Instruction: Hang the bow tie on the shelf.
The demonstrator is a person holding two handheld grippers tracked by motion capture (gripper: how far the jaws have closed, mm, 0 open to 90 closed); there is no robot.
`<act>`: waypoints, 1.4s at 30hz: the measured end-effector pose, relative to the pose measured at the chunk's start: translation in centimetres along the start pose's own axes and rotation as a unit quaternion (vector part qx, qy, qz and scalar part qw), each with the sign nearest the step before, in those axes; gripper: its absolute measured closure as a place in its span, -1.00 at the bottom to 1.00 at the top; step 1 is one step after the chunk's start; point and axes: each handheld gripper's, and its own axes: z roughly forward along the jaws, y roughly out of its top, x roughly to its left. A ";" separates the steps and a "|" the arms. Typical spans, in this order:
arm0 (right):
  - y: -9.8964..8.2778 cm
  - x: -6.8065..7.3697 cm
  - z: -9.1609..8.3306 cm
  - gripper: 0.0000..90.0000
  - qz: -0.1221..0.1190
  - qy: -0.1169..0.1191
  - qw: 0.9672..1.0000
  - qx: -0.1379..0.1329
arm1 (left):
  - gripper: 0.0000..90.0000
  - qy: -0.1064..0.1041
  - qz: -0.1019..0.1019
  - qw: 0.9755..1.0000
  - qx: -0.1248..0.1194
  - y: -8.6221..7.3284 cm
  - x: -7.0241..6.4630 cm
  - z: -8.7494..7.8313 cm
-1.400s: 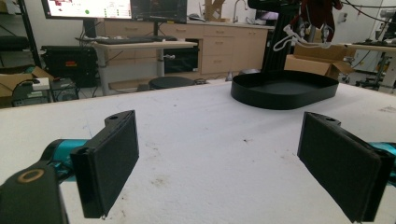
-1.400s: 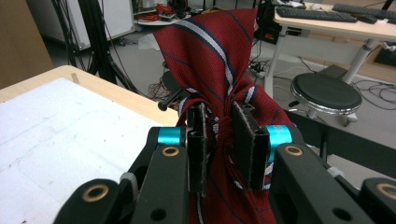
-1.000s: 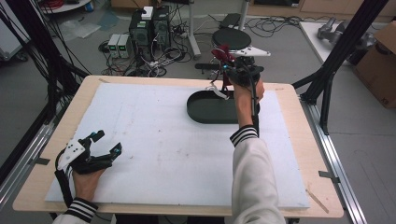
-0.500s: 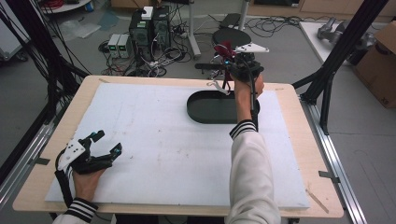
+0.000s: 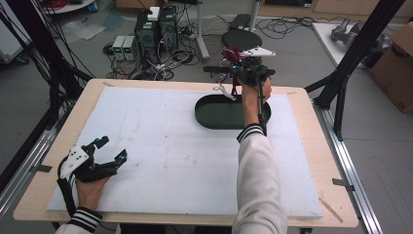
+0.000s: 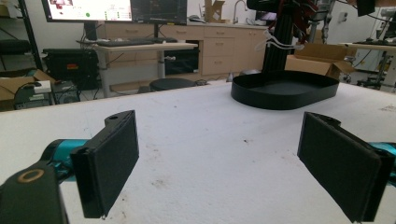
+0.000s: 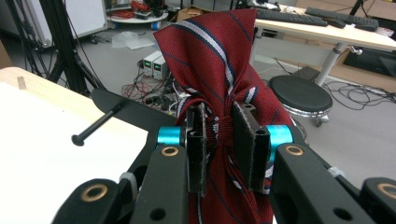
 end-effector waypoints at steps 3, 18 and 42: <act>-0.2 -0.1 0.1 0.66 -0.002 0.000 1.000 0.004 | -0.71 -0.001 0.001 1.000 0.000 0.0 0.0 0.0; -1.3 -0.6 -0.1 0.30 -0.006 -0.009 1.000 0.021 | -0.71 0.000 0.003 1.000 0.000 0.0 -0.1 0.0; -2.6 -1.4 -8.2 -0.79 0.017 0.115 0.989 -0.092 | -0.71 0.007 0.008 1.000 0.001 0.0 -0.2 0.0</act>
